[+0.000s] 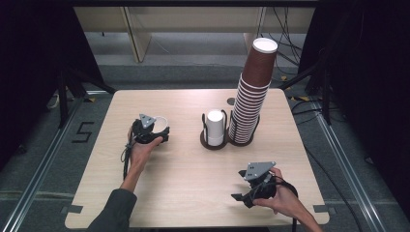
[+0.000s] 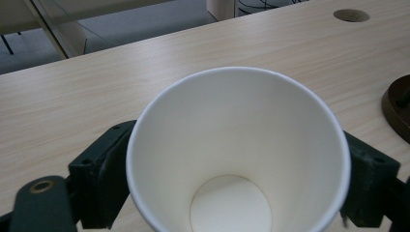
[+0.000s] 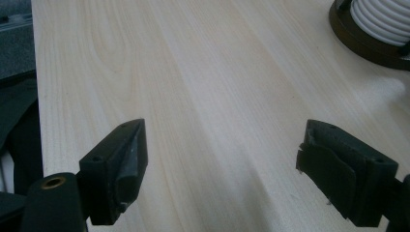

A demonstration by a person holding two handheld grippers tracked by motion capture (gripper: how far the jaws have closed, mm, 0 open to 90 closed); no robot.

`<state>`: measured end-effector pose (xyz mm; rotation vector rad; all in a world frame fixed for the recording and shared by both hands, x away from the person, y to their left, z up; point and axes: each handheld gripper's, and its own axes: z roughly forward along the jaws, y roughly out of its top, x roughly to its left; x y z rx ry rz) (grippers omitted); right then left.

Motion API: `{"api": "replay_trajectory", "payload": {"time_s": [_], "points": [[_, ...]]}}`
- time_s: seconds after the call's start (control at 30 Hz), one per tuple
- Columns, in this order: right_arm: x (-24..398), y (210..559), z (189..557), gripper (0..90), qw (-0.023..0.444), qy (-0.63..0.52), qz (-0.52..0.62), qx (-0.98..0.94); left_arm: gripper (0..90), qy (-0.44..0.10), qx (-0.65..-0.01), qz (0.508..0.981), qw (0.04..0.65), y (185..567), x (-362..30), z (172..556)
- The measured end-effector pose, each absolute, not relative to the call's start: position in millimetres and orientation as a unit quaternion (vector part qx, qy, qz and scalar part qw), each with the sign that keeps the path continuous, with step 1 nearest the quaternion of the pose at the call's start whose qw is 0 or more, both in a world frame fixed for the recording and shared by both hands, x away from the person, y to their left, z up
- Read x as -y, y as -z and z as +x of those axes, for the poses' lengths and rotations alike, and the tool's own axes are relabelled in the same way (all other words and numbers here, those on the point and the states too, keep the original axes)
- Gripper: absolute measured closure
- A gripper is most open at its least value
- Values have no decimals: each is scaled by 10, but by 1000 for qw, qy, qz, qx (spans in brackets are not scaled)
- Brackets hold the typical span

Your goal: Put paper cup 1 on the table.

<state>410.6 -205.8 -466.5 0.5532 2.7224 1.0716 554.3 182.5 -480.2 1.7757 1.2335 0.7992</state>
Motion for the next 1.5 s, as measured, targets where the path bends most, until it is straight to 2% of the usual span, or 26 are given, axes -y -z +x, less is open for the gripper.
{"api": "replay_trajectory", "payload": {"time_s": [0.77, 1.5], "points": [[2071, 4670, 4111, 181, 82, -361, 173, -913, 147, -286, -506, 698, 417, 4893, -1918, 5312], [2081, 4662, 4099, 180, 83, -360, 188, -910, 147, -277, -478, 690, 468, 4660, -1883, 4508]]}}
